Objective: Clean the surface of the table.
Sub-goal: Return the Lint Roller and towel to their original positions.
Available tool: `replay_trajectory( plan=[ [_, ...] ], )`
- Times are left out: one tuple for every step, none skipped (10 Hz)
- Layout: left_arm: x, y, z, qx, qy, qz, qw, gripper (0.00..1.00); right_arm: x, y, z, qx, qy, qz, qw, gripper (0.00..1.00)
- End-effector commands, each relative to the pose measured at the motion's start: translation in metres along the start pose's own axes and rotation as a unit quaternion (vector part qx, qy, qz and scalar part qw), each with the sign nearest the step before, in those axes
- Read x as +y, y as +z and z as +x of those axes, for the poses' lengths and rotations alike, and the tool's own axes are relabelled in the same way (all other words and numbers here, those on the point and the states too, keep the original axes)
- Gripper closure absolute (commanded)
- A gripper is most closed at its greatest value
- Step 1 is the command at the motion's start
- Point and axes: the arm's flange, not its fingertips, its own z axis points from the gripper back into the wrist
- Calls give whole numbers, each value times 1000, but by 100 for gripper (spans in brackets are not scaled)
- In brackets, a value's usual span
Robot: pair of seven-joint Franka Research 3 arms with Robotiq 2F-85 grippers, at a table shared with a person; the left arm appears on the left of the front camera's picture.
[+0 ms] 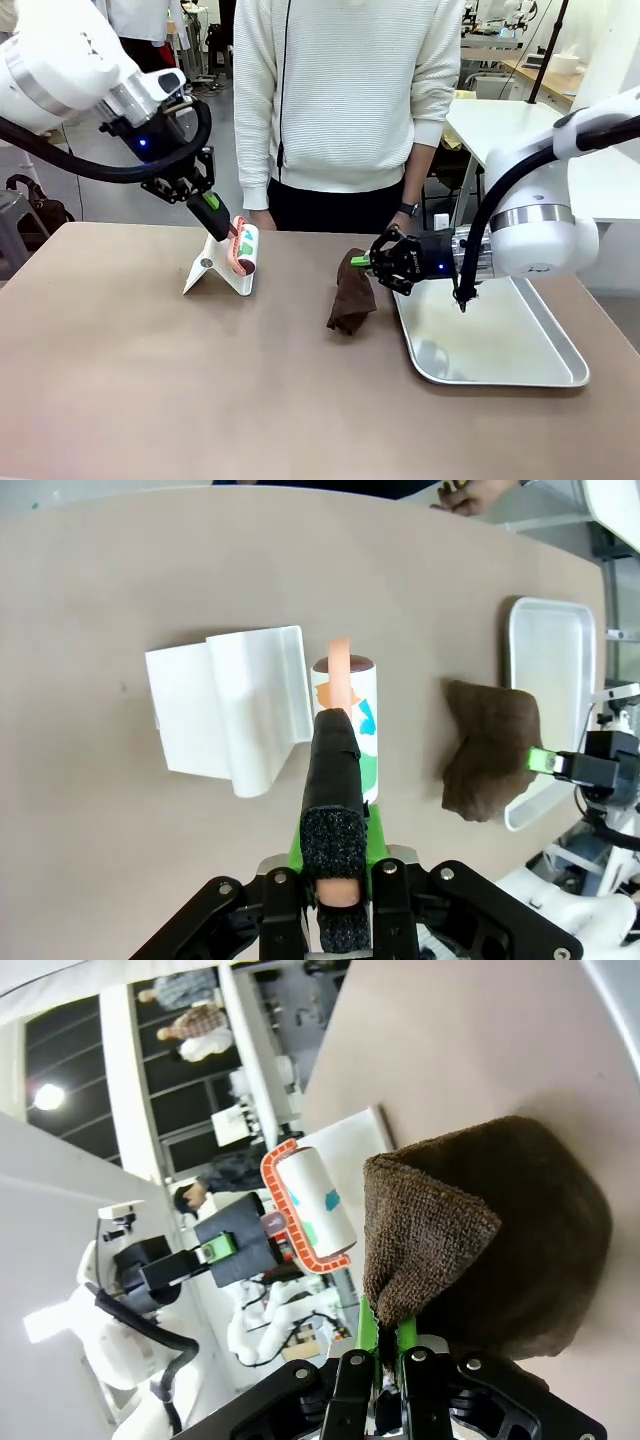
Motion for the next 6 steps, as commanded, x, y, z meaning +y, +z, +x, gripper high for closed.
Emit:
replay_trajectory(
  plan=[
    [-7, -9, 8, 5, 1, 27, 1000, 78, 16, -7, 7, -15, 2, -52, 999, 93],
    [-7, -15, 11, 3, -2, 44, 999, 78, 16, -10, 8, -32, 8, -83, 996, 93],
    [-9, -21, 14, 8, -13, 49, 999, 78, 15, -15, 9, -29, 18, -107, 994, 93],
    [-10, -27, 16, 14, -24, 57, 998, 78, 14, -19, 10, -27, 27, -125, 991, 93],
    [-9, -31, 18, 19, -19, 62, 998, 78, 13, -22, 10, -26, 29, -127, 991, 93],
    [-8, -34, 21, 13, -13, 64, 998, 78, 12, -22, 12, -20, 25, -123, 992, 93]
  ],
)
